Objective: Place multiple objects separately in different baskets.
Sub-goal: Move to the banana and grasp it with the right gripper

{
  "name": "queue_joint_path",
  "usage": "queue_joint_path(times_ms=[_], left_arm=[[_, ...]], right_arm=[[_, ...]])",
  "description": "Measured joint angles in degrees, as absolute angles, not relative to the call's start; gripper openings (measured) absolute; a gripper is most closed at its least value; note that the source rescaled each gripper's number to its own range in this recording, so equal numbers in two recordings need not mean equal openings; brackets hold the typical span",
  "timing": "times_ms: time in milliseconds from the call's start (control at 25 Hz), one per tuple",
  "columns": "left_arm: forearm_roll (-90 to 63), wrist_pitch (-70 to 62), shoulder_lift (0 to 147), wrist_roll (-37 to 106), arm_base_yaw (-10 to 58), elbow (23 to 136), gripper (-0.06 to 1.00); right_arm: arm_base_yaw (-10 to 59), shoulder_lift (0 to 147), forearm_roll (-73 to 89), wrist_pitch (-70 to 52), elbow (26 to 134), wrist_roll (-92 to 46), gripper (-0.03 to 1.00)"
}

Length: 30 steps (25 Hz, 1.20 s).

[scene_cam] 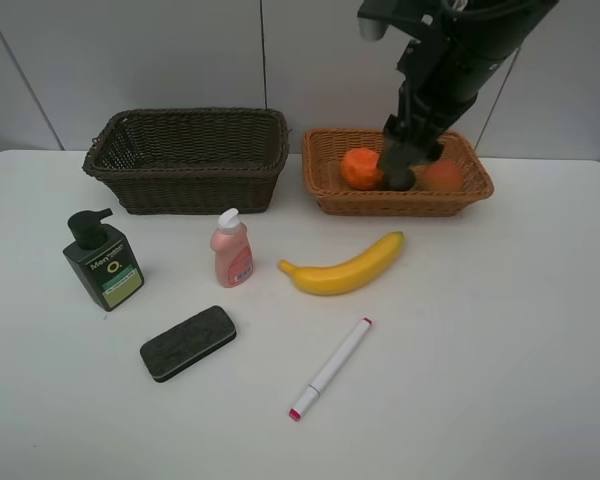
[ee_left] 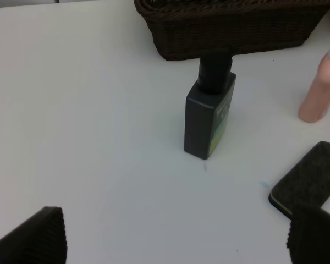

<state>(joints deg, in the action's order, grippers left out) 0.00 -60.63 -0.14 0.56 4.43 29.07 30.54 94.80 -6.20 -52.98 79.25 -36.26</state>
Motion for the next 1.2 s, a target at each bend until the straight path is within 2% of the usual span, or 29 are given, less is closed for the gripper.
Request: queue_joint_path(times_ms=[280,560,800,1200], left_arm=[[0.0,-60.6,-0.1,0.6,4.4,29.1,1.00],[0.0,-60.6,-0.1,0.6,4.4,29.1,1.00],[0.0,-60.6,-0.1,0.6,4.4,29.1,1.00],[0.0,-60.6,-0.1,0.6,4.4,29.1,1.00]], right_arm=[[33.5,99.9,-7.1,-55.3,79.3,-36.9,0.94],[33.6,110.4,-2.3,-55.9,79.3,-46.6,0.93],[33.6,114.3,2.3,-53.8,79.3,-55.7,0.93],[33.6,118.6,3.5,-50.2,79.3,-58.8,0.92]])
